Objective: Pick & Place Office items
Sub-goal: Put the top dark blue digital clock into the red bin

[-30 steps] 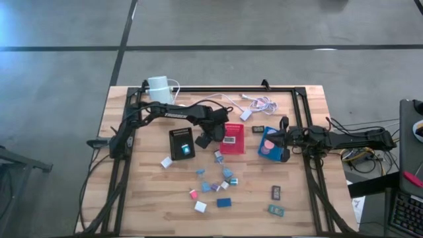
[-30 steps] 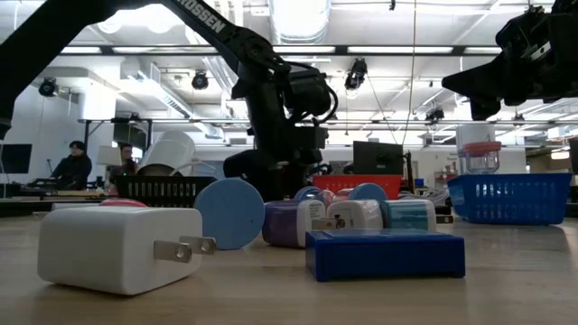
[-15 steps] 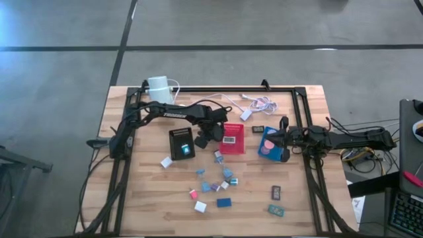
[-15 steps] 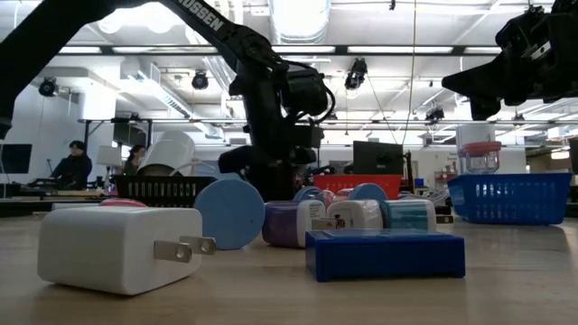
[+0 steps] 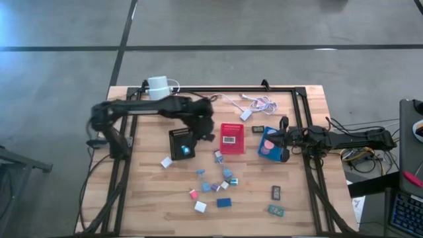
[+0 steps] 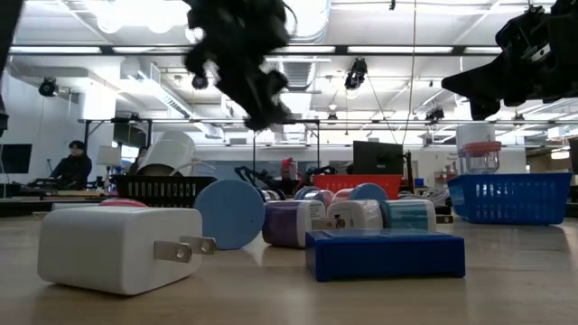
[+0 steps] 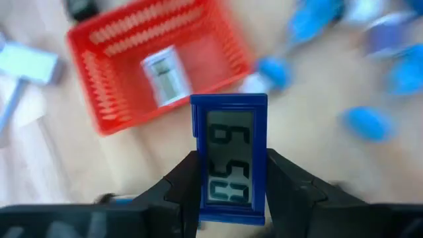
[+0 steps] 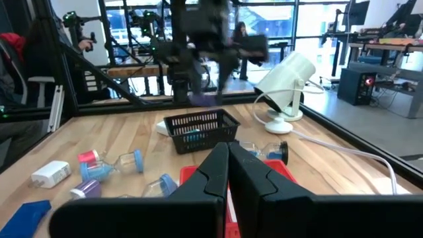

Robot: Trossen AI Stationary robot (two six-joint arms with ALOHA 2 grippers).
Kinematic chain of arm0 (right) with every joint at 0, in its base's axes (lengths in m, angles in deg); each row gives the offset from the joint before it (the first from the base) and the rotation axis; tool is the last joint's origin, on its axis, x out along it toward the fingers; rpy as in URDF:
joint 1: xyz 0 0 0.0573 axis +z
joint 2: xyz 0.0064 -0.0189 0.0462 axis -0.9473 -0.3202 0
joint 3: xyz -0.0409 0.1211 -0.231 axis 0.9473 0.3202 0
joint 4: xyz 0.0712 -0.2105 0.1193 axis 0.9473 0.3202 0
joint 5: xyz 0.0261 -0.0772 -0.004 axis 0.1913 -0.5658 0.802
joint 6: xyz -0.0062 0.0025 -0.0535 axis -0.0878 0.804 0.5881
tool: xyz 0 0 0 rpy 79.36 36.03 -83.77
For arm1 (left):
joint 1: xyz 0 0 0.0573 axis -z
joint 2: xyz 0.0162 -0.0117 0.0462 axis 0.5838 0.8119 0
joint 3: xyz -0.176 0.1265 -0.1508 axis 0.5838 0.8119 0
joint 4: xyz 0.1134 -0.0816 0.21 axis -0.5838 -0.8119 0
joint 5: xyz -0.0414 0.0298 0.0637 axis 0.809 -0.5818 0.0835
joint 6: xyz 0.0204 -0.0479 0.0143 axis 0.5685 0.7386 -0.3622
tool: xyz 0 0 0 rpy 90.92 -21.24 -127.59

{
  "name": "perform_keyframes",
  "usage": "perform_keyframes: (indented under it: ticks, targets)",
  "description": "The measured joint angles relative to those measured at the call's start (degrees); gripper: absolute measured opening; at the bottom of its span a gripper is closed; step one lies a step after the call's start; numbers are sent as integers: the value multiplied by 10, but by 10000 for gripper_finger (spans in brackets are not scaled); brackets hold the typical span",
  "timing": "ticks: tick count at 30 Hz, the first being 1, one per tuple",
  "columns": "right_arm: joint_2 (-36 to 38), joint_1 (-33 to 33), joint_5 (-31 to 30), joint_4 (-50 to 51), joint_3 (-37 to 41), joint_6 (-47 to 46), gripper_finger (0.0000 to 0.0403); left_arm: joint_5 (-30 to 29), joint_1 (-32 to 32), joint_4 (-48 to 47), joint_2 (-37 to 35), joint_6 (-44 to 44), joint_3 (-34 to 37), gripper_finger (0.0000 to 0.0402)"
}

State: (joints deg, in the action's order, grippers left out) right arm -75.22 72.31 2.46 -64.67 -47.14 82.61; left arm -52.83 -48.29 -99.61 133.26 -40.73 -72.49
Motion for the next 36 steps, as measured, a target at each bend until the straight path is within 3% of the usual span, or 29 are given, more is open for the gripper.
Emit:
perform_keyframes:
  ticks: [5, 12, 19, 26, 36]
  targets:
    - [-2, 0, 0, -1, 0, 0, 8, 40, 4, 73, -151, 47, 114, 134]
    - [-2, 0, -3, -5, 0, 1, 8, 41, 4, 328, -363, 177, 323, 134]
    - [-2, 0, -15, -8, 0, -2, 8, 29, 3, 496, -526, 296, 494, 134]
    - [-2, 0, -16, -8, 0, -4, 8, 13, 3, 570, -636, 339, 613, 134]
    - [-2, 0, -16, -8, 0, -4, 8, 6, 3, 634, -702, 349, 700, 134]
